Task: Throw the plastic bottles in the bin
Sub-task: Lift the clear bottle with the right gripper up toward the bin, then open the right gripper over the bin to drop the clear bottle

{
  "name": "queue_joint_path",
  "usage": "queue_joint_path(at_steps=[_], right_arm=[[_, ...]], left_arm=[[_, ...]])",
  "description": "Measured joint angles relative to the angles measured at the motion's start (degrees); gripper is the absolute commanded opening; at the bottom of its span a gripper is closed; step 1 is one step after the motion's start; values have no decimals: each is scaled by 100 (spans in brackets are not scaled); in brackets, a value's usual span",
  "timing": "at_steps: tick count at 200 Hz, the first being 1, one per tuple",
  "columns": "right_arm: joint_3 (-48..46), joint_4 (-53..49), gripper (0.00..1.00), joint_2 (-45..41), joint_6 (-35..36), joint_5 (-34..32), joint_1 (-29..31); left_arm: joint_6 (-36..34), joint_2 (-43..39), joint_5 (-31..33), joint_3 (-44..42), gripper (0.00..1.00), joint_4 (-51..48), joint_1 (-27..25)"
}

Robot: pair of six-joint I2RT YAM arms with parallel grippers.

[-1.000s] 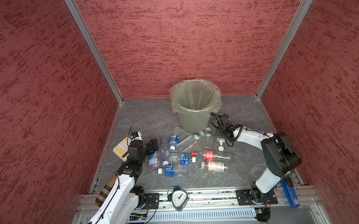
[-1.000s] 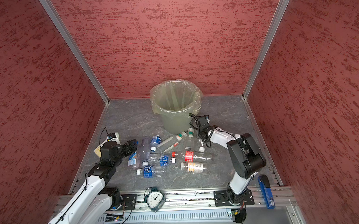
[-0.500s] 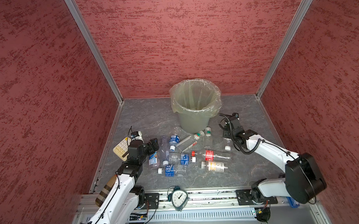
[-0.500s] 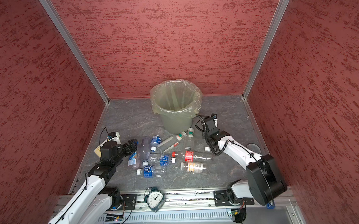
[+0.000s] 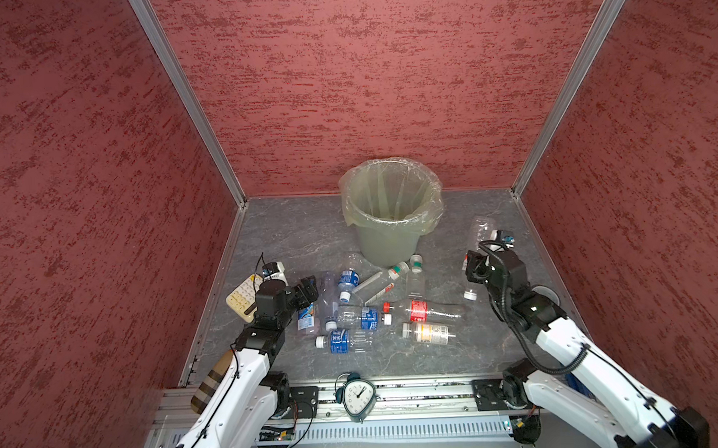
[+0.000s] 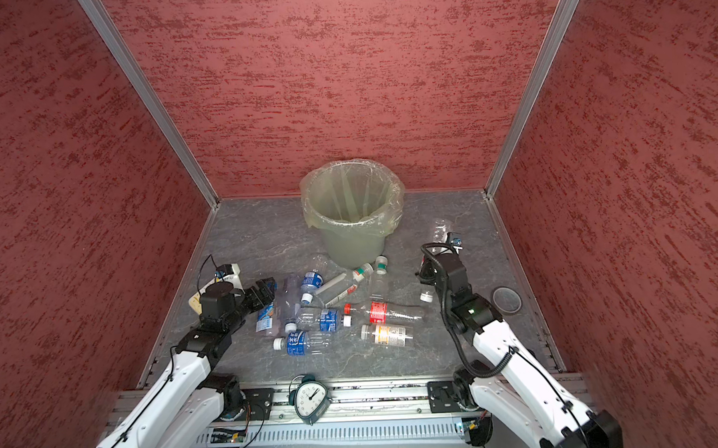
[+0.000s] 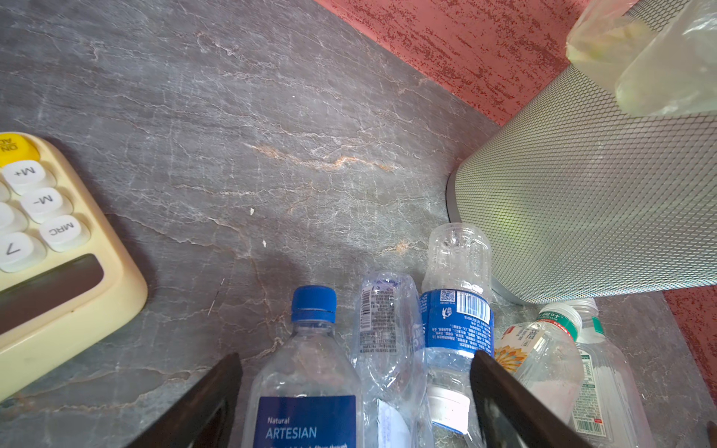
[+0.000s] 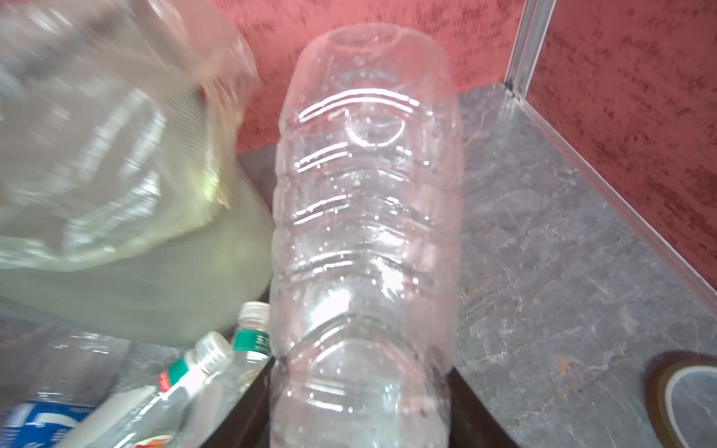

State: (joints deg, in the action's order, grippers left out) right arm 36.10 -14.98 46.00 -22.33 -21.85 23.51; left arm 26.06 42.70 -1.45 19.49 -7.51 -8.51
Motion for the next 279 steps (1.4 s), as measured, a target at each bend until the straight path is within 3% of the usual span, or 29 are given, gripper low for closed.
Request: queue_joint_path(at_steps=[38, 93, 155, 202, 249, 279], right_arm=[[0, 192, 53, -337, 96, 109, 181], [0, 463, 56, -573, 315, 116, 907], [2, 870, 56, -581, 654, -291, 1952], [223, 1019, 56, -479, 807, -605, 2345], [1320, 1178, 52, 201, 931, -802, 2376], [3029, 1259, 56, 1598, 1198, -785, 2190]], left_arm=[[-92, -7, -151, 0, 89, 109, 0], [-192, -326, -535, -118, 89, 251, -2], [-258, -501, -745, -181, 89, 374, -46], [-260, -501, -750, -181, 89, 378, -55], [-260, -516, -748, -181, 89, 378, -55], [-260, -516, -748, -181, 89, 376, -55]])
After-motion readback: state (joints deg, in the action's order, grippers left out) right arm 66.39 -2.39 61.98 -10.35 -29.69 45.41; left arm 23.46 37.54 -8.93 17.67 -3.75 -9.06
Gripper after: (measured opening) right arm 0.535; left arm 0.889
